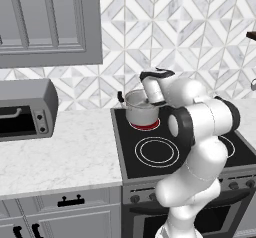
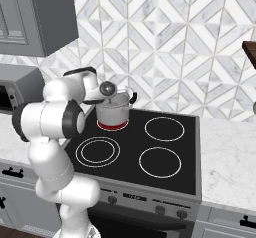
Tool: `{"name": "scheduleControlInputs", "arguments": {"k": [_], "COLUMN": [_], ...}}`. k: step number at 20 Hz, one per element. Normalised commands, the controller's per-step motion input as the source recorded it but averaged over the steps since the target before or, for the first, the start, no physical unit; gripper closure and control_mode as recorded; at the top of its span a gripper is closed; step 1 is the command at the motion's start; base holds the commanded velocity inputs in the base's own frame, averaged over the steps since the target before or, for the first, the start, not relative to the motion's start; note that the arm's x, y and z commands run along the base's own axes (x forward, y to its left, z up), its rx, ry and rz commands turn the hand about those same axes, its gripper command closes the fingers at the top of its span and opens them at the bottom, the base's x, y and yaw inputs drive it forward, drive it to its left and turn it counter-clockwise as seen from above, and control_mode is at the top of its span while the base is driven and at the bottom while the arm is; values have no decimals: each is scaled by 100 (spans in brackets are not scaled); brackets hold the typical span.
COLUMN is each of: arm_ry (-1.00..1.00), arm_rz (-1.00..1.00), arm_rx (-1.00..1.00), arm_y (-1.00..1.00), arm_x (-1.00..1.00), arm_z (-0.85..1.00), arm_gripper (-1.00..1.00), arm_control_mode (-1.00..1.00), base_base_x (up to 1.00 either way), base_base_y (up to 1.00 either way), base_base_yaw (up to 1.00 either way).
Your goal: Put the tomato and avocado in the pot. Retrieve the spatula and lightly stir the vegetables in the pot.
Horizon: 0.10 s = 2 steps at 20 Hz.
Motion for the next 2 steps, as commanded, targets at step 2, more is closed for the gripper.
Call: {"name": "scheduleControlInputs", "arguments": {"k": [2], "arm_ry": [15], "arm_rz": [0], "arm_rx": [0], "arm_y": [-26], "arm_x": [0], "arm_z": [63], "arm_gripper": [100], "arm_control_mode": [-100], "base_base_x": [0], "base_base_y": [0], "base_base_yaw": [0]}}
